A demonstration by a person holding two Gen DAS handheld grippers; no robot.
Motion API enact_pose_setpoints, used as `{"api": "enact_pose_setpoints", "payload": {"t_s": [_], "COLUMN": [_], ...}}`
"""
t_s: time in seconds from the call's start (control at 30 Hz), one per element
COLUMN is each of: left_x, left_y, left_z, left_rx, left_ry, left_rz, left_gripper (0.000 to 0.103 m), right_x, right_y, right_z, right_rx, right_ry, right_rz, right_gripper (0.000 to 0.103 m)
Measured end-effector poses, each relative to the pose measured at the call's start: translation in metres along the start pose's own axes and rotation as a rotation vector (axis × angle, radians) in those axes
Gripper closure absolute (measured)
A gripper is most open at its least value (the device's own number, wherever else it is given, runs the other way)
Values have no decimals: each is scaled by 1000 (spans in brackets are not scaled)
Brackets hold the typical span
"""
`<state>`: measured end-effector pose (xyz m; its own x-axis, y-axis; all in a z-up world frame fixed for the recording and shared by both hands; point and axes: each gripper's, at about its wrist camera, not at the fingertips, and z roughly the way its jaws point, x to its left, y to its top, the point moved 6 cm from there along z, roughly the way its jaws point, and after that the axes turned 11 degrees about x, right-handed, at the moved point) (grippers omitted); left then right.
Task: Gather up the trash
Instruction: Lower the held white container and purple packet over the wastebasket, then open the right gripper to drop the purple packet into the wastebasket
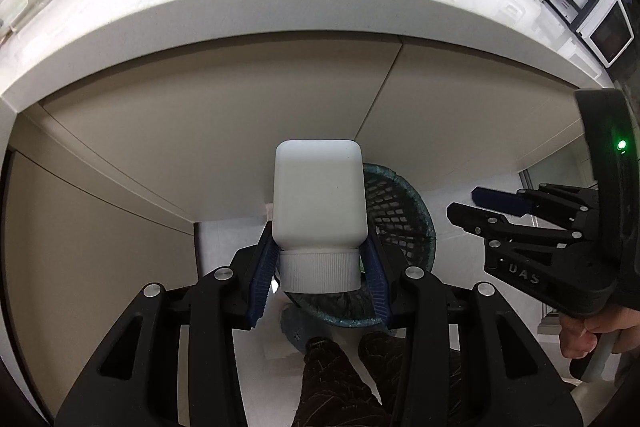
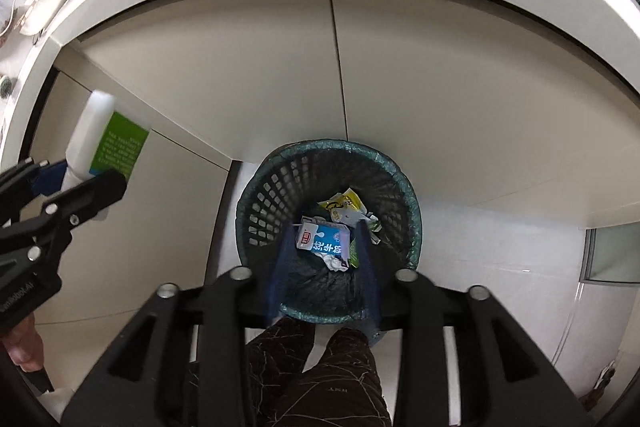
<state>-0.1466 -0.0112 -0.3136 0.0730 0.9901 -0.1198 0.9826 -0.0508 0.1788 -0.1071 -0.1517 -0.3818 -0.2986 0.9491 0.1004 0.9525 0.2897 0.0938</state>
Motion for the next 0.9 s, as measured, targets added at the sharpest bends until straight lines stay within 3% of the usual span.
{"api": "enact_pose_setpoints", "payload": {"t_s": [0.43,0.6,0.9], "left_x": [-19,-34,-60], "left_y": [12,13,16], "left_z": [32,47,64], "left_rx": [37,58,87], "left_ry": [-18,-23,-44], "left_rz": [23,54,104], "left_gripper": [63,63,63], "right_x": [-31,-55,-92], "right_y": [-3,-5,-16], "right_z": [-26,-39,-48], "right_rx": [-99,-164,-173], "right_ry": [-22,-59,-83], "right_rz": [85,147,210], "right_gripper": [17,13,13]}}
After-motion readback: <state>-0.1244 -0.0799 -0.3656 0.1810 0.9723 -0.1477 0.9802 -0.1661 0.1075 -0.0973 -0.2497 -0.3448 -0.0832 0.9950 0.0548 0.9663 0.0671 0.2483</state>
